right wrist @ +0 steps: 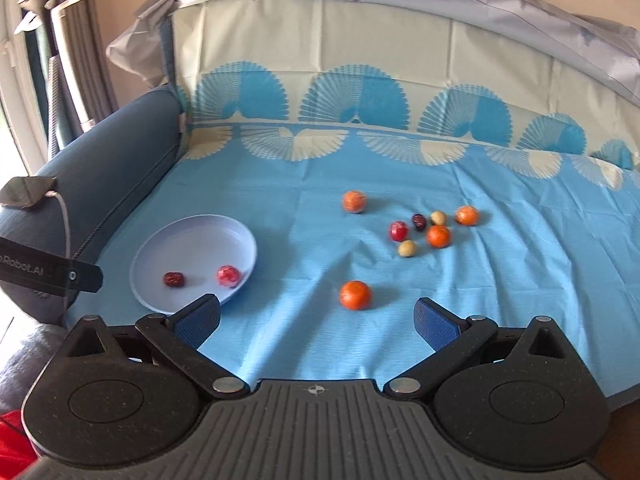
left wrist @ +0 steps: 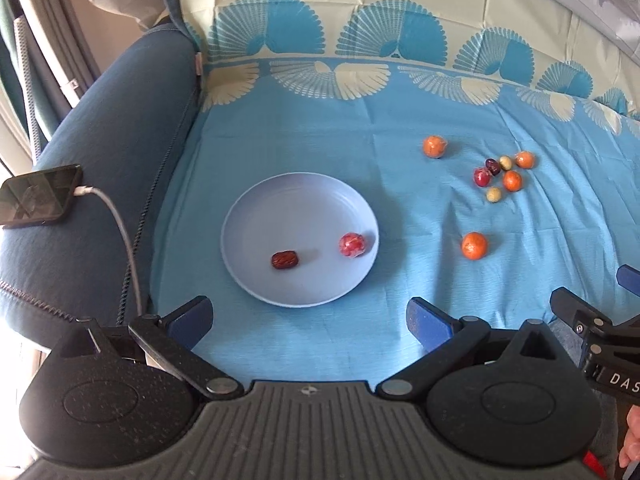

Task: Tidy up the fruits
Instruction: 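Grasp the small yellow fruit with the left tool while the right tool grasps a wrapped tangerine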

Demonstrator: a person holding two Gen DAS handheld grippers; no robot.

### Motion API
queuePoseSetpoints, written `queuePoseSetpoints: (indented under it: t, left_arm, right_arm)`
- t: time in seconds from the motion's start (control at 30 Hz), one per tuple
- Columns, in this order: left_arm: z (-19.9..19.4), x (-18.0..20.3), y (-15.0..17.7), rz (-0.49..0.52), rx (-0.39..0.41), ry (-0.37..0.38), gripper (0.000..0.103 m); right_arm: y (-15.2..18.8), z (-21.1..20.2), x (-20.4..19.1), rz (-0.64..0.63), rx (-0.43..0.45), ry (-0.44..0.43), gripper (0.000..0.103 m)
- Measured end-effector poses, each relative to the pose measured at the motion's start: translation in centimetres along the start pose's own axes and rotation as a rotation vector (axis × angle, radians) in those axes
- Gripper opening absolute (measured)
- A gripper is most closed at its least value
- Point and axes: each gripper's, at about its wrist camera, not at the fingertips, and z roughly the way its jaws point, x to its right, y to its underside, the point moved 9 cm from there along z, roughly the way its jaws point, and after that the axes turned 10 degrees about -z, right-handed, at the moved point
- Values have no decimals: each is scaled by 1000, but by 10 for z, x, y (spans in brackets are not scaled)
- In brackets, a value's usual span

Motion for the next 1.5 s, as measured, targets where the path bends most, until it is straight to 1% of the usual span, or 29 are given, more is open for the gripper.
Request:
queuePoseSetpoints:
  t: [0.17, 0.23, 0.27, 0.4, 0.57, 0.67, 0.77, 0.83, 0.9, 0.97, 1.03, 1.07, 1.1, 1.13, 1.17, 1.2, 1.23, 1.3, 1.33, 1.4, 1.5]
  left_arm:
    - [42, 62, -31, 66, -17, 39, 103]
    - [64, 89, -44, 91, -34, 52, 103]
    - [77, 105, -50, 105, -48, 71, 103]
    - [128, 164, -72, 152, -89, 117, 103]
    - [189, 217, -90, 210, -119, 122, 103]
    - [217, 237, -87, 237, -155, 135, 103]
    - [240, 255, -78, 253, -194, 158, 103]
    - [253, 262, -73, 257, -215, 164, 103]
    - [268, 267, -68, 255, -229, 155, 103]
    - [278, 268, -67, 243, -224, 133, 102]
    - [282, 270, -68, 224, -215, 139, 102]
    - [283, 271, -69, 215, -212, 153, 97]
    - [283, 271, -69, 210, -214, 162, 86]
    - [283, 273, -68, 208, -220, 173, 78]
    - [281, 274, -68, 210, -209, 180, 62]
    - [279, 276, -69, 217, -192, 184, 40]
    - [276, 279, -69, 222, -188, 207, 25]
    - [272, 280, -68, 201, -210, 241, 26]
    - [267, 281, -68, 195, -208, 253, 26]
    - [252, 280, -70, 213, -167, 258, 26]
    - [221, 267, -75, 219, -116, 267, 26]
  right_arm:
    - [7, 35, 67, 114, -17, 112, 102]
    - [7, 52, 88, 128, -12, 149, 102]
    - [7, 61, 97, 128, -9, 168, 102]
    - [7, 111, 137, 141, -9, 239, 102]
    - [2, 171, 181, 165, -21, 287, 102]
    - [-5, 203, 209, 195, -28, 287, 102]
    - [-14, 238, 228, 181, -32, 245, 102]
    - [-20, 262, 231, 144, -47, 205, 102]
    - [-25, 281, 233, 110, -47, 196, 102]
    - [-29, 301, 231, 67, -53, 183, 102]
    - [-31, 317, 229, 45, -71, 171, 100]
    - [-31, 324, 228, 39, -77, 162, 98]
    - [-31, 331, 226, 30, -80, 158, 94]
    - [-30, 334, 224, 13, -84, 162, 79]
    - [-30, 334, 221, -12, -75, 170, 77]
    - [-31, 332, 216, -30, -63, 146, 59]
    - [-32, 328, 212, -40, -58, 138, 41]
    - [-28, 321, 211, -40, -71, 181, 41]
    - [-26, 317, 213, -28, -71, 199, 41]
    - [-22, 302, 223, 21, -63, 242, 41]
    - [-25, 263, 241, 93, -14, 303, 41]
